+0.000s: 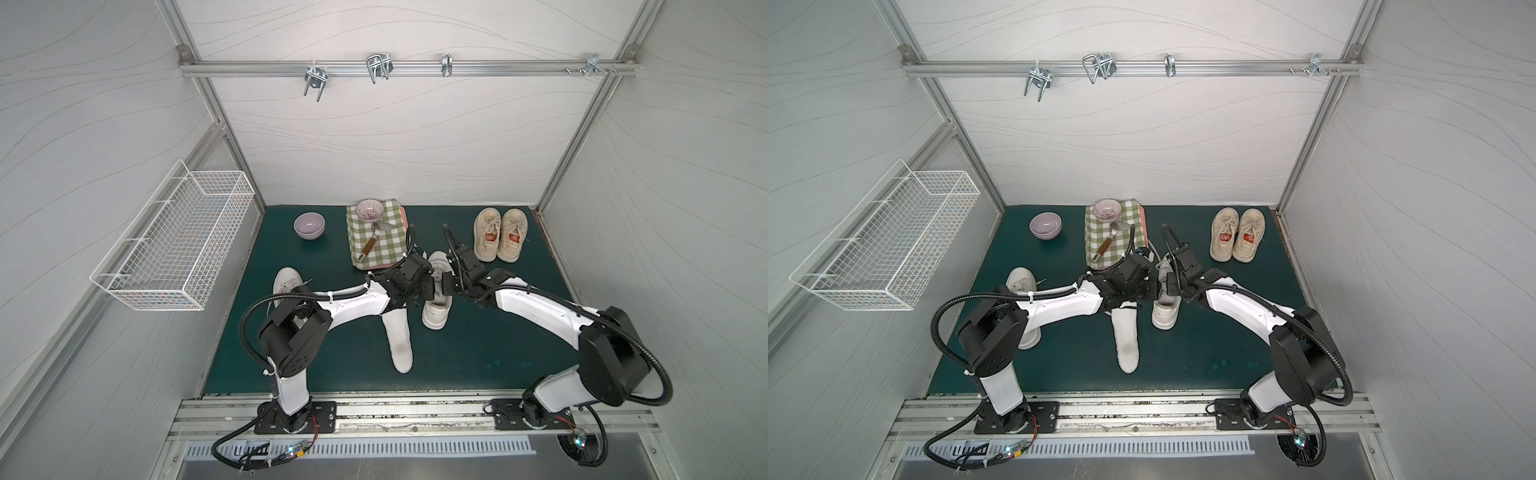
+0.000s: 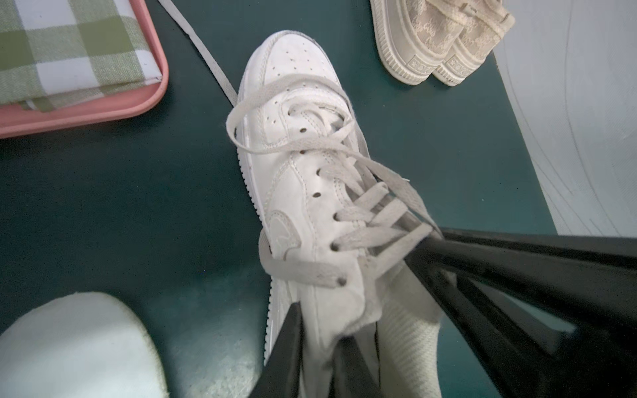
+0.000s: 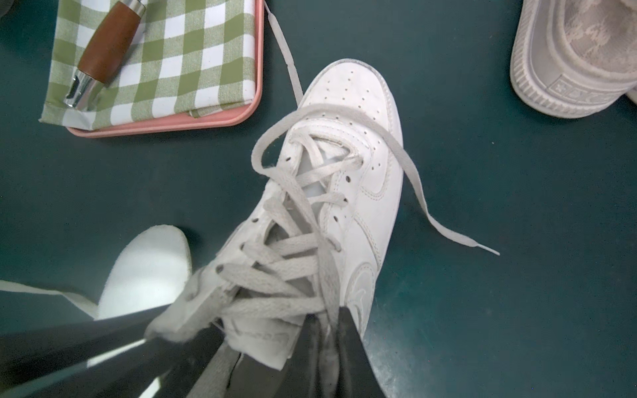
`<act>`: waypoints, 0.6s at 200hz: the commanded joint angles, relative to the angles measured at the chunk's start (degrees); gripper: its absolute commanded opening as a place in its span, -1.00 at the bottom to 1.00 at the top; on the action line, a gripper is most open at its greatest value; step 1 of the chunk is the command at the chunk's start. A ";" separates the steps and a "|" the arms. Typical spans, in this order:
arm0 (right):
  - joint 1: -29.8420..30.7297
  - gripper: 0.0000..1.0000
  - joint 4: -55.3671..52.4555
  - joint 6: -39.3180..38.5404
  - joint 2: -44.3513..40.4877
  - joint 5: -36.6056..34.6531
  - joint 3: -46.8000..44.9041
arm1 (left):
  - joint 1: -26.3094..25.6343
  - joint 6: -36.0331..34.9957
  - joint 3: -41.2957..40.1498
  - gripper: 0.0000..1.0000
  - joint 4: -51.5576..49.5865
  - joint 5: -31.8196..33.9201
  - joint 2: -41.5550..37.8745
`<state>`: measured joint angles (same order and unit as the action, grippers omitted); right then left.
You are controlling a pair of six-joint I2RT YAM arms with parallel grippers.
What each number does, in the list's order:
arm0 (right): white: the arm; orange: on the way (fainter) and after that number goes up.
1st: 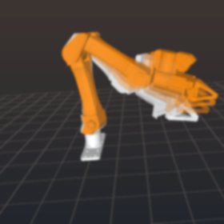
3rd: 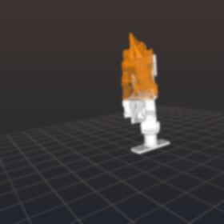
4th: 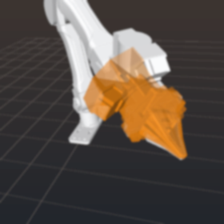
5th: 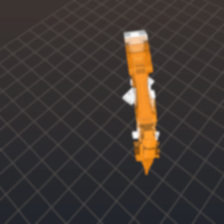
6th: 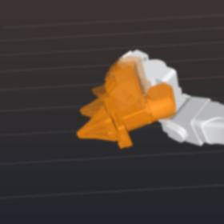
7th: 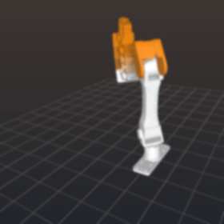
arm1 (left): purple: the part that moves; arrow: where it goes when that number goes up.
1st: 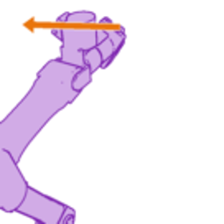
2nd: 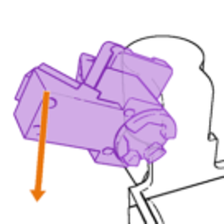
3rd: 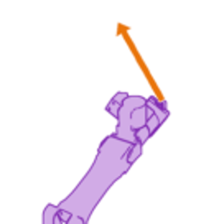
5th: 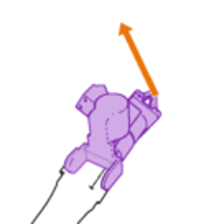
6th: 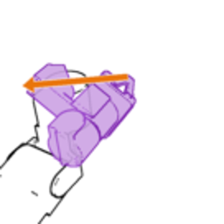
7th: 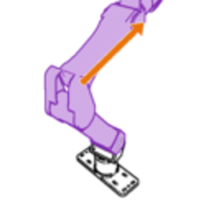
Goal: Remove the insole from the shoe
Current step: Adjust the shoe at the center of the board.
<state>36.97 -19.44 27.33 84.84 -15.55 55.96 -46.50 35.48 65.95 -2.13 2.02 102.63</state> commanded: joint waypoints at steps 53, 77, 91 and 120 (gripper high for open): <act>0.58 -0.50 -0.95 -1.91 0.22 1.38 -2.44 | 2.39 -0.48 -0.39 -0.22 2.98 -3.98 -0.59; 0.56 -0.44 -0.18 -1.95 1.16 2.25 -2.31 | 2.43 -1.02 1.15 -0.17 2.18 -4.00 0.65; 0.54 -0.40 -0.38 -1.59 1.50 1.79 -2.27 | 2.42 -1.37 1.89 -0.17 2.10 -3.67 1.23; 0.55 -0.43 -0.85 -1.10 2.38 0.56 -1.75 | 2.44 -2.24 4.66 -0.20 1.48 -4.25 3.16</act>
<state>37.43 -18.13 25.91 85.91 -13.72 54.26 -44.34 34.37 66.37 -1.41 -2.33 103.39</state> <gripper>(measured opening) 0.299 0.412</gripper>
